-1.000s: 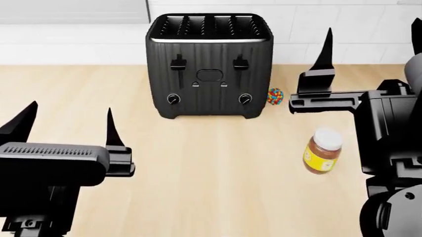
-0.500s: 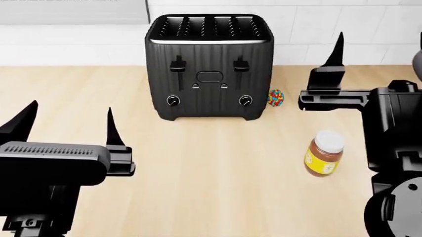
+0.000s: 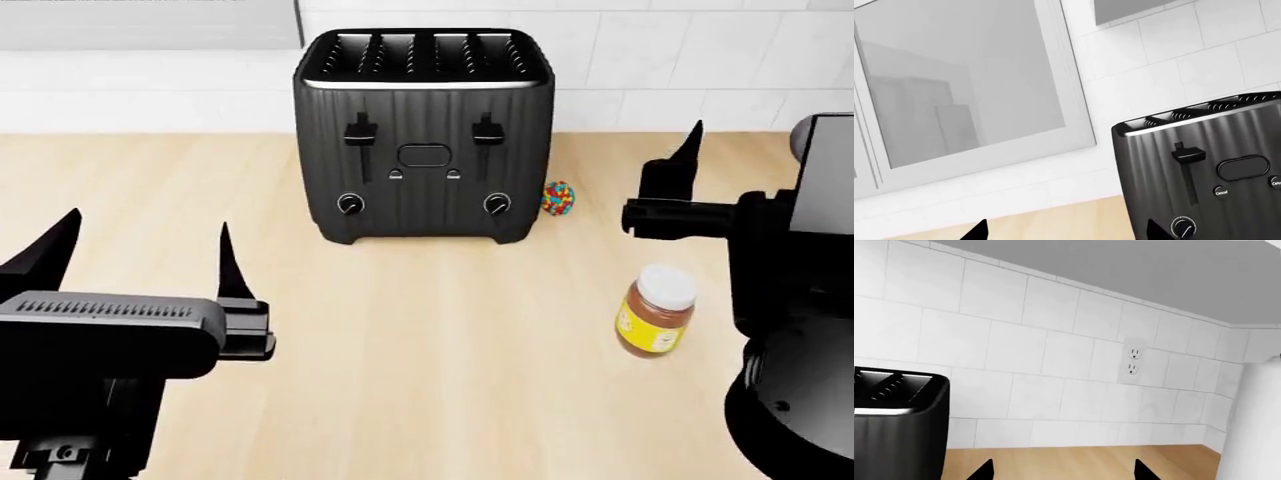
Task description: Pick the boxed food and honey bottle from the counter and place them in the cabinets closest to them.
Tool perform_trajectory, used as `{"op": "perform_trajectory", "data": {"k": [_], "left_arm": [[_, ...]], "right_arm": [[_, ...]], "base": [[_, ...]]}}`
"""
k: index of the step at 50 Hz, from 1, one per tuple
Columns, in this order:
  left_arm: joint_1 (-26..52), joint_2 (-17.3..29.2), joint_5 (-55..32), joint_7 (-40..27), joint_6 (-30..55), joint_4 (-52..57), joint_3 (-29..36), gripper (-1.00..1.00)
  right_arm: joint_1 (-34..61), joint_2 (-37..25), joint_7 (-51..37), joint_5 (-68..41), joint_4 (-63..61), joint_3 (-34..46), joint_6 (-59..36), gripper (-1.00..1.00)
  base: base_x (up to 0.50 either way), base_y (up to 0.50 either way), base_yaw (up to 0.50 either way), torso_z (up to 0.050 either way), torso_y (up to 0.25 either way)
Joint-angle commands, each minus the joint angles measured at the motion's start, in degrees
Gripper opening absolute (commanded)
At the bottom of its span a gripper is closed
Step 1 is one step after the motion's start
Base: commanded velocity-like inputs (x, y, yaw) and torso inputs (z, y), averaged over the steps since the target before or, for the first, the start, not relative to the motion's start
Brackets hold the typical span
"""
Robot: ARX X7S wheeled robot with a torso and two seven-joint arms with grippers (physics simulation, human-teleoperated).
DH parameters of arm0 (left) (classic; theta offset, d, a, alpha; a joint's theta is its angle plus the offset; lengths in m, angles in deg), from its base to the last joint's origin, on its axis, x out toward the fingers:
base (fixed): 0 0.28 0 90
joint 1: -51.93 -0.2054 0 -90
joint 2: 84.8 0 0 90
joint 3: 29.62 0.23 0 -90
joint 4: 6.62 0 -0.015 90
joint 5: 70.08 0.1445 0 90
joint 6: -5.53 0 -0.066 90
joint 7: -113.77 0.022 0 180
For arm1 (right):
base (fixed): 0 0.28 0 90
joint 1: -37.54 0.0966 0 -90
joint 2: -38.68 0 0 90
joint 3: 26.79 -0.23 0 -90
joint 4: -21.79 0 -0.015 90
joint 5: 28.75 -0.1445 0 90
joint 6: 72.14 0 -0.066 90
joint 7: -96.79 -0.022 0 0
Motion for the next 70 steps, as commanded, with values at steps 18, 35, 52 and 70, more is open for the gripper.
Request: {"op": "perform_trajectory", "data": {"k": [18,35,52,70], "left_arm": [[0.54,-0.24,0.11,0.26,-0.39,-0.79,0.73,1.0],[0.12,-0.03,0.64,0.31,-0.9,-1.08,1.08,1.0],[-0.06,0.21,0.77,0.22,-1.19,-1.13,1.28,1.0],[0.37,0.46,0.26,-0.19,-0.86,-0.83,1.39,1.0]], "right_arm": [[-4.72,2.86,6.8,-3.76,5.94,0.15,4.01,1.0],[-10.39,1.99,4.55,-4.94,4.9,-0.52,6.78,1.0],[-16.8,2.81,5.33,1.44,4.56,1.08,10.05,1.0],[-20.21,2.02,4.89,3.39,4.22,0.61,12.26,1.0]], "base": [[0.0,0.0,0.0,0.0,0.0],[0.0,0.0,0.0,0.0,0.0],[0.0,0.0,0.0,0.0,0.0],[0.0,0.0,0.0,0.0,0.0]]}}
